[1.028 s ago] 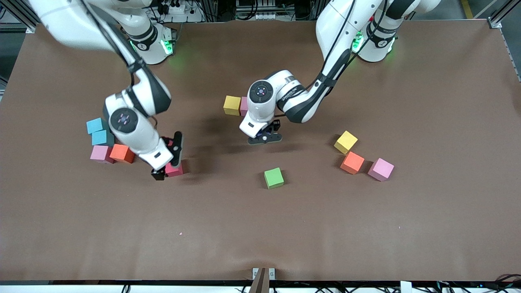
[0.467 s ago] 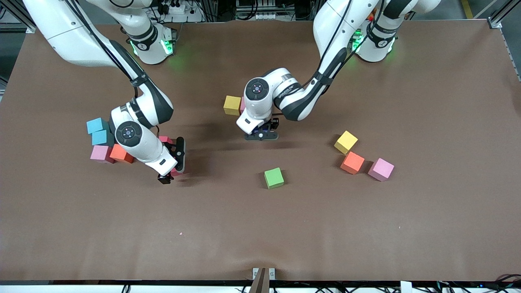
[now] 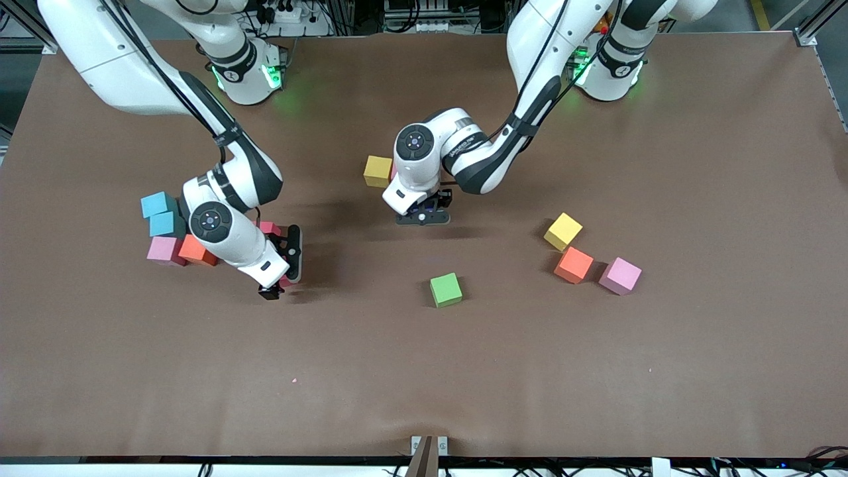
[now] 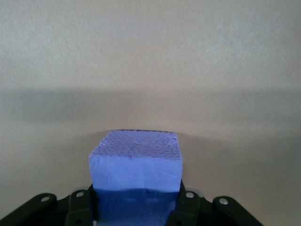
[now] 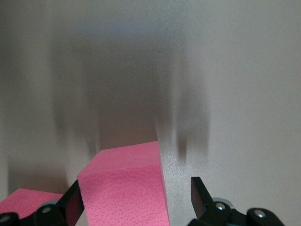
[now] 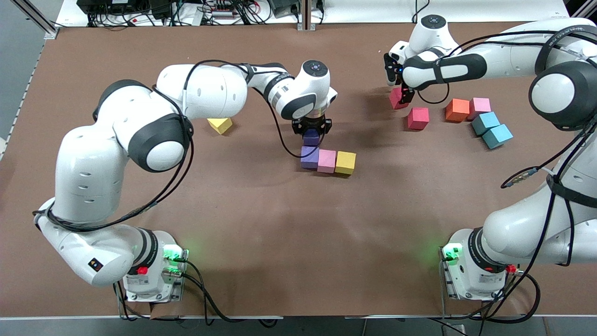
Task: Form number 2 with 11 blocks
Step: 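Place the purple cube below the first purple while the right gripper lifts magenta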
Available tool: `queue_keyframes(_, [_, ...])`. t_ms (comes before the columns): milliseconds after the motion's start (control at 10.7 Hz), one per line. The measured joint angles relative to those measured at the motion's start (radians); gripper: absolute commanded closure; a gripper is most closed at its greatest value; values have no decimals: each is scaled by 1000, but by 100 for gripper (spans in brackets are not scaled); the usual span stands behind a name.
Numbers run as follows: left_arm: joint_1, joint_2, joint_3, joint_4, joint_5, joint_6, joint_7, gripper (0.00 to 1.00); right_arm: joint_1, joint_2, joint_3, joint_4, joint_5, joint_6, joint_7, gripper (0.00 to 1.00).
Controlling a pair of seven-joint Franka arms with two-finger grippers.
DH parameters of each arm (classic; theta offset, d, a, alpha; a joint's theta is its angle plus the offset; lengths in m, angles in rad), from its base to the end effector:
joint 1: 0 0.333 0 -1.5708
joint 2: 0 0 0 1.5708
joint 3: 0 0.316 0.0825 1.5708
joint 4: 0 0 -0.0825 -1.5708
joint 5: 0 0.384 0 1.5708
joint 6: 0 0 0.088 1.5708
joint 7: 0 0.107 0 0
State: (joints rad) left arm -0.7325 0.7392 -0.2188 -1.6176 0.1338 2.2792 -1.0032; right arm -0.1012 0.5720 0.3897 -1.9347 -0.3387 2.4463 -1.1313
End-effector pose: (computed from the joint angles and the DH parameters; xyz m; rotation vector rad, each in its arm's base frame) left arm 0.4147 -0.5454 0.1935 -3.1196 -0.0201 0.1140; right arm 0.5983 0.1680 0.2060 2.1538 2.2764 -0.0024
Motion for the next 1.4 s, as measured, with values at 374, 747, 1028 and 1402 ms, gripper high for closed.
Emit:
queue_keyframes(374, [-12,1,0,-6,0,0,0,93,-11,2,0,13,0,4,0,91])
queue_keyframes(747, [-14,0,0,-8,2,-1,1,92,-11,-1,27,41,1,5,3,91])
queue_keyframes(1028, [-15,-2,0,-11,2,-1,1,90,-7,-5,47,46,2,3,112,91])
queue_keyframes(1402, [-16,-5,0,-16,2,-1,1,45,8,-5,73,45,2,1,454,91])
